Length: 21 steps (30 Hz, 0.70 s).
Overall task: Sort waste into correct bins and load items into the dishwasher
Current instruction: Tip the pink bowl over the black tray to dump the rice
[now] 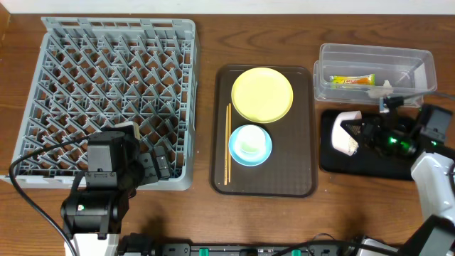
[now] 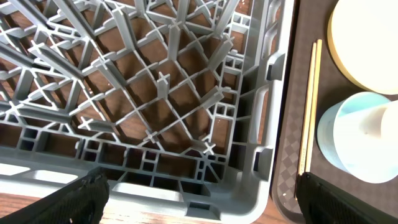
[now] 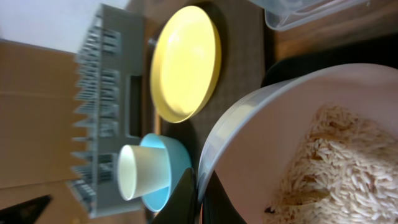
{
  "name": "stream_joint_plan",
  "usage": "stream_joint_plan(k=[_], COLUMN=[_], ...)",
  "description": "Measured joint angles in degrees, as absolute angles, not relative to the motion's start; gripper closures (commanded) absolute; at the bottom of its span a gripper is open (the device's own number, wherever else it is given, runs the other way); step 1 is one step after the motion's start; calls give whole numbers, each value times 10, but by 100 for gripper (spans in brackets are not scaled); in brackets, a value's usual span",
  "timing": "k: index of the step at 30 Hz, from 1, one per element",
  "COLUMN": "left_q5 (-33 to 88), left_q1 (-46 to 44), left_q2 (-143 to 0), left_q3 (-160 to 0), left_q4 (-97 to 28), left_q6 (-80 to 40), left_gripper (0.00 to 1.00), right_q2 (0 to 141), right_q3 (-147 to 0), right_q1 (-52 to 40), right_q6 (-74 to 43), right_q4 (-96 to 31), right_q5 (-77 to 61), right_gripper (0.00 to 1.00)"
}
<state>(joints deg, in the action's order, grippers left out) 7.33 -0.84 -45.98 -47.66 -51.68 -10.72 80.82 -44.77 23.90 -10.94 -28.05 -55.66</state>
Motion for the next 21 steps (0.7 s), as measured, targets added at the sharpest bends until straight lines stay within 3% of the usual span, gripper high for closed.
stream_joint_plan(k=[11,21], left_q5=[73,73], left_q1=[-8,-8], left_q2=[-460,-460], left_q3=[-477,-477], left_q4=[-517,-517], left_q6=[-107,-107], left_gripper=[2,2], right_q2=[892,974], right_q3=[-434,-434], right_q1=[347,441], right_q6=[-110,-135], right_q4=[-230,-230], right_q5=[-757,-852], right_gripper=[99,99])
